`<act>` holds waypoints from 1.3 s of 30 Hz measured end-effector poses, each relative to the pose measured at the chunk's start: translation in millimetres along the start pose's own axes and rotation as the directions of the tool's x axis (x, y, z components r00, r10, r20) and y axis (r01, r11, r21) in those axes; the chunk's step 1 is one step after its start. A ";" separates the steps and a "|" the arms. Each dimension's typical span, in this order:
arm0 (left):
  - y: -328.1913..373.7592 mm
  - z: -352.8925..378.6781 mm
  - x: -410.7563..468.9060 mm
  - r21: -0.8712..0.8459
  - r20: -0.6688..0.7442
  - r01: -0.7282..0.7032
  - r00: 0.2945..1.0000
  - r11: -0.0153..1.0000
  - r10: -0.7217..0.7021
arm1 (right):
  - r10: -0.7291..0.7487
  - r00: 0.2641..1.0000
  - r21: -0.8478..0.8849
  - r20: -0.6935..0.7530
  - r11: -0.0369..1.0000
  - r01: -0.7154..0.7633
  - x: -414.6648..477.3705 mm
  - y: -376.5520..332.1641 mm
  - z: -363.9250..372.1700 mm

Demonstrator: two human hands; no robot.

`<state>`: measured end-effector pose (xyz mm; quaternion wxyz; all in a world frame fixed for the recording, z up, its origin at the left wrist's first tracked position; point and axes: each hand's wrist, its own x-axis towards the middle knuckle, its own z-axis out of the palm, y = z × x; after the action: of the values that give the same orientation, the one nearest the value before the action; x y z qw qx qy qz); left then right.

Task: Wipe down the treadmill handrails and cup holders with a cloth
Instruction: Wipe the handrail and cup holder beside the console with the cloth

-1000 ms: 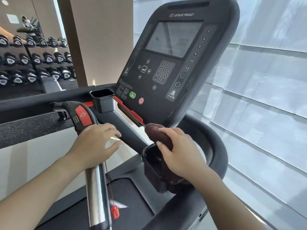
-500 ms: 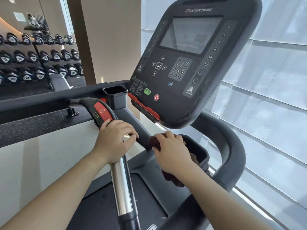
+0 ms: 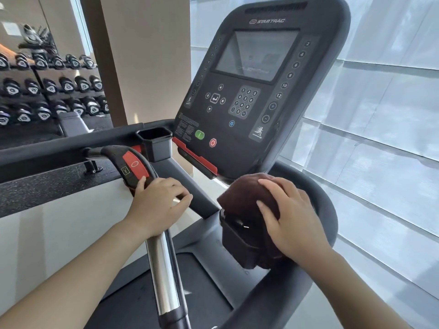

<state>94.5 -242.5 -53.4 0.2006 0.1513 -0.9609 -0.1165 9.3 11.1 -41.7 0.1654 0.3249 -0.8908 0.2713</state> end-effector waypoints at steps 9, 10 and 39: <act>8.7 5.5 3.0 0.045 -0.072 0.056 0.996 0.997 -0.053 | 0.139 0.913 -0.084 0.384 0.990 -0.116 15.4 22.4 17.6; 9.1 5.4 2.2 0.046 -0.076 0.055 0.996 0.997 -0.051 | 0.128 0.921 -0.068 0.367 0.992 -0.111 10.8 25.1 16.1; 11.6 5.6 -3.6 0.114 -0.069 0.045 0.997 0.993 -0.037 | 0.172 0.947 -0.021 0.273 0.985 -0.173 -29.2 14.2 -16.6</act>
<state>92.5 -229.6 -56.3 0.2211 0.1863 -0.9554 -0.0599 23.2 44.4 -47.5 0.0158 0.2806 -0.9296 0.2386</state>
